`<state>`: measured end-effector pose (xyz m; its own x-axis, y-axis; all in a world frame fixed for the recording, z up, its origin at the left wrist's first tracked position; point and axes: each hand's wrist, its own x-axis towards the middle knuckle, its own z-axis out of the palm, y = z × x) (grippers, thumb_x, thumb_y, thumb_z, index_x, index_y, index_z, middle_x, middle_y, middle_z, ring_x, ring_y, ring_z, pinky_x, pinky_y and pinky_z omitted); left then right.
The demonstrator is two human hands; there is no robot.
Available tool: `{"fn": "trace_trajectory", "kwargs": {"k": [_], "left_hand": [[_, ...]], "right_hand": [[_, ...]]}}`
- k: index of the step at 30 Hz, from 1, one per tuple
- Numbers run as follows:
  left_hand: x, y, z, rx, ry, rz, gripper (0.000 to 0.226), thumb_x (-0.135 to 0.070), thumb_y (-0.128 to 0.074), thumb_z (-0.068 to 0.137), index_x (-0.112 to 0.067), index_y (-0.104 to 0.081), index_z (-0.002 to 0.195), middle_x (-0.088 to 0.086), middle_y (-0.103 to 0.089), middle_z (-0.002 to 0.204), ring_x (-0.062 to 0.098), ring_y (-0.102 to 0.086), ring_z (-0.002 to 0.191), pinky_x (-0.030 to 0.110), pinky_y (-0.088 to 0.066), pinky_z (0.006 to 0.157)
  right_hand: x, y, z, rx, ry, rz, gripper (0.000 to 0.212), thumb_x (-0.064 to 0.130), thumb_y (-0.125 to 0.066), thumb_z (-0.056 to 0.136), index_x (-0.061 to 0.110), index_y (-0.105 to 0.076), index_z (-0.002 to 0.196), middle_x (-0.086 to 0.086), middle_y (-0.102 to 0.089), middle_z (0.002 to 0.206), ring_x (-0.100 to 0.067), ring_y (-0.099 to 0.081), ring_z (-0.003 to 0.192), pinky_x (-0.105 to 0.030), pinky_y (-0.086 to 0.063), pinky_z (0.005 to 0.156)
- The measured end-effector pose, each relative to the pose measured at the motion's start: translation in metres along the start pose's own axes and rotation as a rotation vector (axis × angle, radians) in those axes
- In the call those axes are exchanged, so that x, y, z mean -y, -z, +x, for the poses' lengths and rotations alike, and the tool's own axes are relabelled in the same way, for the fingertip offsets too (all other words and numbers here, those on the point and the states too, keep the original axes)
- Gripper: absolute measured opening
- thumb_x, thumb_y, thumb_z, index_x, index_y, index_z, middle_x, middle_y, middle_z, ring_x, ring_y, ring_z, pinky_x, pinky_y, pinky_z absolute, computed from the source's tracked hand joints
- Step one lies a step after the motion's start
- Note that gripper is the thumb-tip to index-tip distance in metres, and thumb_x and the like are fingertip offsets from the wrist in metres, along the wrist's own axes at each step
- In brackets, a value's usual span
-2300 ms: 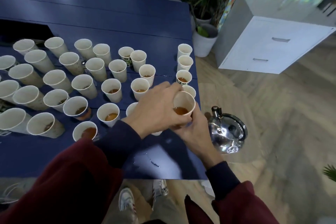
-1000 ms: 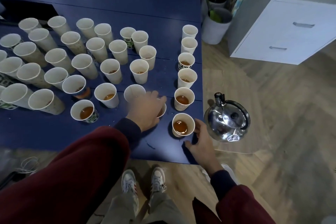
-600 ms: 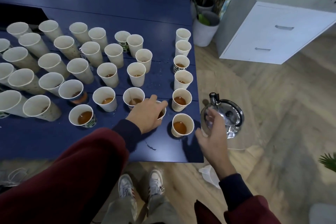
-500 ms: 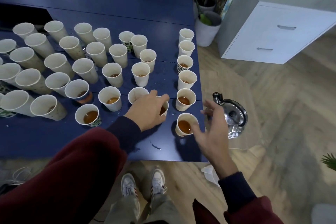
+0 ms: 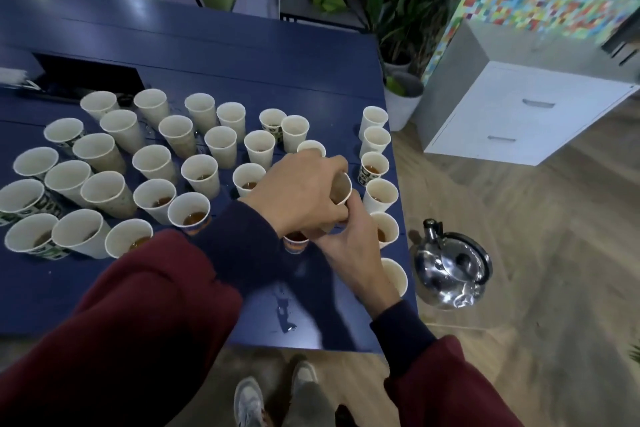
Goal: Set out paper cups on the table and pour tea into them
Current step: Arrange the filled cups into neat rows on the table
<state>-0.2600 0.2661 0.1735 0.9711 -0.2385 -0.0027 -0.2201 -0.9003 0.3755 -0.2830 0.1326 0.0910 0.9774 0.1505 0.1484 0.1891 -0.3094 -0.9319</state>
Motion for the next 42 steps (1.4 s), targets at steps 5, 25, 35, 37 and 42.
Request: {"fn": "trace_trajectory", "kwargs": {"k": [5, 25, 35, 37, 42], "left_hand": [[0.022, 0.009, 0.037, 0.003, 0.077, -0.258, 0.075, -0.076, -0.055, 0.07, -0.032, -0.048, 0.13, -0.003, -0.063, 0.106, 0.019, -0.06, 0.097, 0.035, -0.049, 0.085], [0.169, -0.054, 0.217, 0.039, 0.22, 0.272, 0.057, -0.045, -0.064, 0.087, -0.013, -0.044, 0.131, 0.012, -0.049, 0.133, 0.033, -0.049, 0.121, 0.045, -0.046, 0.094], [0.202, -0.056, 0.267, 0.244, -0.028, 0.496, 0.082, -0.069, -0.057, 0.082, -0.026, -0.033, 0.147, 0.005, -0.047, 0.139, 0.03, -0.045, 0.124, 0.051, -0.037, 0.101], [0.207, -0.059, 0.27, 0.2, -0.062, 0.481, 0.07, -0.066, -0.059, 0.082, -0.025, -0.043, 0.137, 0.002, -0.053, 0.129, 0.028, -0.052, 0.113, 0.044, -0.041, 0.093], [0.212, -0.062, 0.273, 0.175, -0.117, 0.399, 0.055, -0.053, -0.067, 0.079, -0.023, -0.049, 0.12, 0.0, -0.057, 0.11, 0.022, -0.056, 0.097, 0.033, -0.037, 0.075]], "right_hand": [[-0.006, 0.012, 0.054, 0.052, -0.05, 0.012, 0.051, 0.037, -0.086, 0.067, 0.031, -0.06, 0.111, 0.008, -0.072, 0.103, -0.006, -0.068, 0.094, -0.034, -0.055, 0.079], [-0.101, -0.004, 0.292, 0.051, -0.18, -0.021, 0.054, 0.023, -0.087, 0.072, 0.025, -0.058, 0.117, 0.009, -0.069, 0.109, -0.011, -0.066, 0.102, -0.04, -0.054, 0.096], [-0.154, -0.048, 0.329, -0.185, -0.367, -0.02, 0.052, 0.014, -0.086, 0.073, 0.018, -0.057, 0.116, -0.002, -0.068, 0.112, -0.018, -0.064, 0.103, -0.04, -0.052, 0.098], [-0.166, -0.055, 0.334, -0.21, -0.387, -0.03, 0.052, 0.017, -0.086, 0.073, 0.017, -0.057, 0.117, -0.002, -0.068, 0.112, -0.019, -0.064, 0.104, -0.04, -0.051, 0.098], [-0.181, -0.064, 0.342, -0.286, -0.392, -0.034, 0.045, 0.02, -0.086, 0.076, 0.02, -0.057, 0.111, 0.003, -0.068, 0.106, -0.015, -0.064, 0.099, -0.026, -0.048, 0.089]]}}
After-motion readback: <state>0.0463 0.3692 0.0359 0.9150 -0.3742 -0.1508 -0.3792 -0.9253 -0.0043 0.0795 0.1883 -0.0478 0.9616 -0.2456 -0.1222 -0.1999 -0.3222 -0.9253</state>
